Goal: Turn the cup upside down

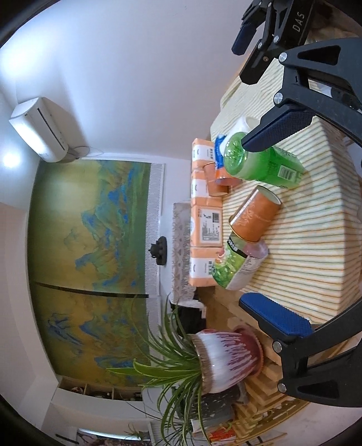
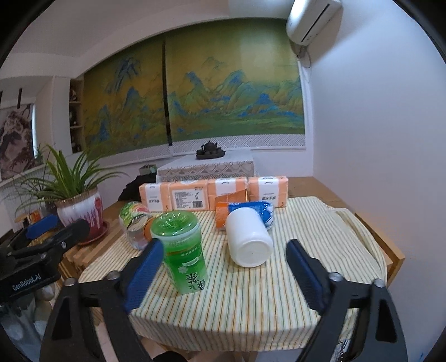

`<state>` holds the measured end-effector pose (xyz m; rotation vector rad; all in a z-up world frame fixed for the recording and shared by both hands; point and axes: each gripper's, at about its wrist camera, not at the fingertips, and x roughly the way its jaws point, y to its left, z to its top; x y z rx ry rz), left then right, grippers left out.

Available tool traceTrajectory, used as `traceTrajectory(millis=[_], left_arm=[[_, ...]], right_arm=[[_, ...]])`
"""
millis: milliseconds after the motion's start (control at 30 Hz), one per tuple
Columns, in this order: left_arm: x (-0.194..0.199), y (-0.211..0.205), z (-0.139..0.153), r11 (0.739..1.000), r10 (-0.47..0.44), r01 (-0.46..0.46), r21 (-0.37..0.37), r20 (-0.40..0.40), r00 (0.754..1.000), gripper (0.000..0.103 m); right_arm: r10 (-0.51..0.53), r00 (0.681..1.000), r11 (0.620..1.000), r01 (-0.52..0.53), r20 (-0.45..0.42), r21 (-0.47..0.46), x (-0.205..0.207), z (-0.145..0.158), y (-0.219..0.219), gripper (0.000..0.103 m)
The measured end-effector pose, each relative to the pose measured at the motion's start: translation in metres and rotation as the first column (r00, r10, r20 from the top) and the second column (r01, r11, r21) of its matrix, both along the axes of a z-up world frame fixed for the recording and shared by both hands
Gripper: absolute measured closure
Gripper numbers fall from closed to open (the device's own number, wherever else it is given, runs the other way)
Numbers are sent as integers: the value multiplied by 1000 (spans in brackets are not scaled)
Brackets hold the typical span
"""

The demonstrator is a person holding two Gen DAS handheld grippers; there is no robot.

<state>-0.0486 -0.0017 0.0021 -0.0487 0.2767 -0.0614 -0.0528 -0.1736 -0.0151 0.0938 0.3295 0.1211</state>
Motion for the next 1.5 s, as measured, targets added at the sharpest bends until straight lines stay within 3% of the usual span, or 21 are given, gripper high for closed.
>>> traceTrajectory(millis=[400,1500], left_arm=[[-3,1,5,1000,15,-15,-6,-5,1000,1],[1,-5,4,999,23,-23,25,-9,1000,1]], right_arm=[[-34,999,999,33,36,23,-10,9,-8,5],[-43,999,999,42,34,17,-9,10,-11,4]])
